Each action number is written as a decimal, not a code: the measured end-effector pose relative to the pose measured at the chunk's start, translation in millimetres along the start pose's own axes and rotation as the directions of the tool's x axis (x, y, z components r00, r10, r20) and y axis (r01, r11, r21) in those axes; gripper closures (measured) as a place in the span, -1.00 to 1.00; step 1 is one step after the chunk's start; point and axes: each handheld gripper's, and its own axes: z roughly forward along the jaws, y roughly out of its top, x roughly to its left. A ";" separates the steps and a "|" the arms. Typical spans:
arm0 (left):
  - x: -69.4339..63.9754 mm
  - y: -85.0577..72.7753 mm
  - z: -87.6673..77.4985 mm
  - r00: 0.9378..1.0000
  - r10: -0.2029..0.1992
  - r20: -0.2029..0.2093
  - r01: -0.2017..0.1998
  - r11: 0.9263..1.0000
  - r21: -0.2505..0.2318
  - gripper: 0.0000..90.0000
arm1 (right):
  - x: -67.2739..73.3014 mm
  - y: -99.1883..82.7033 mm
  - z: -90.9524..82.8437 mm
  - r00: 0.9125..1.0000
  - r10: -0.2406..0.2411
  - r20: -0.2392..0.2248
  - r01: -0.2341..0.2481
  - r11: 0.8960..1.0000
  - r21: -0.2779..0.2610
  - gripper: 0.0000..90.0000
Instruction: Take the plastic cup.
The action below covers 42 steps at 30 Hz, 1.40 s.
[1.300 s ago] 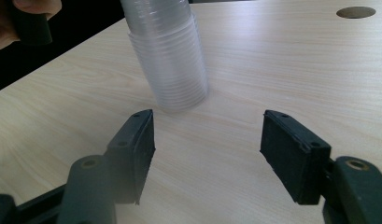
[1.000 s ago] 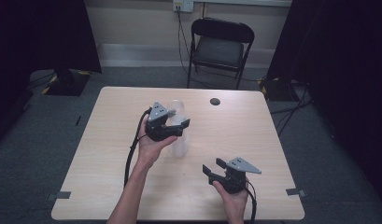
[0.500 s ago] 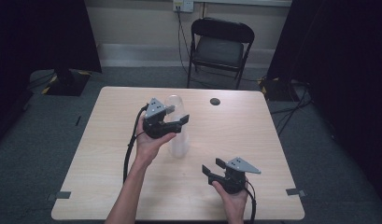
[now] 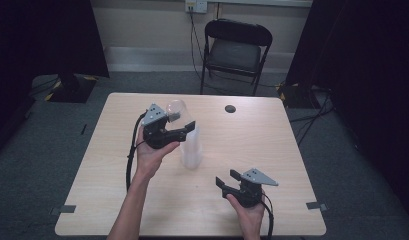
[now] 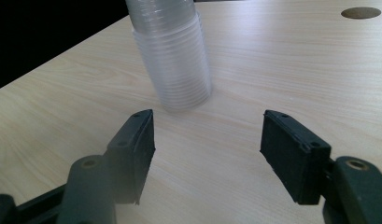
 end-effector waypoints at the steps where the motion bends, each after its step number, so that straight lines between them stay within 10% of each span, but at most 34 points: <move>1: 0.7 0.4 -2.6 1.000 -0.001 -0.004 0.001 1.000 0.002 -0.29 | 0.1 0.0 0.0 1.000 0.000 0.000 0.000 1.000 0.000 -0.23; 23: -3.6 -20.6 -48.3 0.991 -0.096 0.089 0.099 0.995 -0.029 -0.28 | 4.6 0.8 1.3 1.000 -0.017 -0.002 0.017 1.000 -0.004 -0.21; 42: -13.7 -63.1 -49.7 0.982 -0.166 0.091 0.159 0.984 0.076 -0.27 | 20.2 0.9 7.1 0.994 -0.102 -0.026 0.102 0.995 -0.024 -0.07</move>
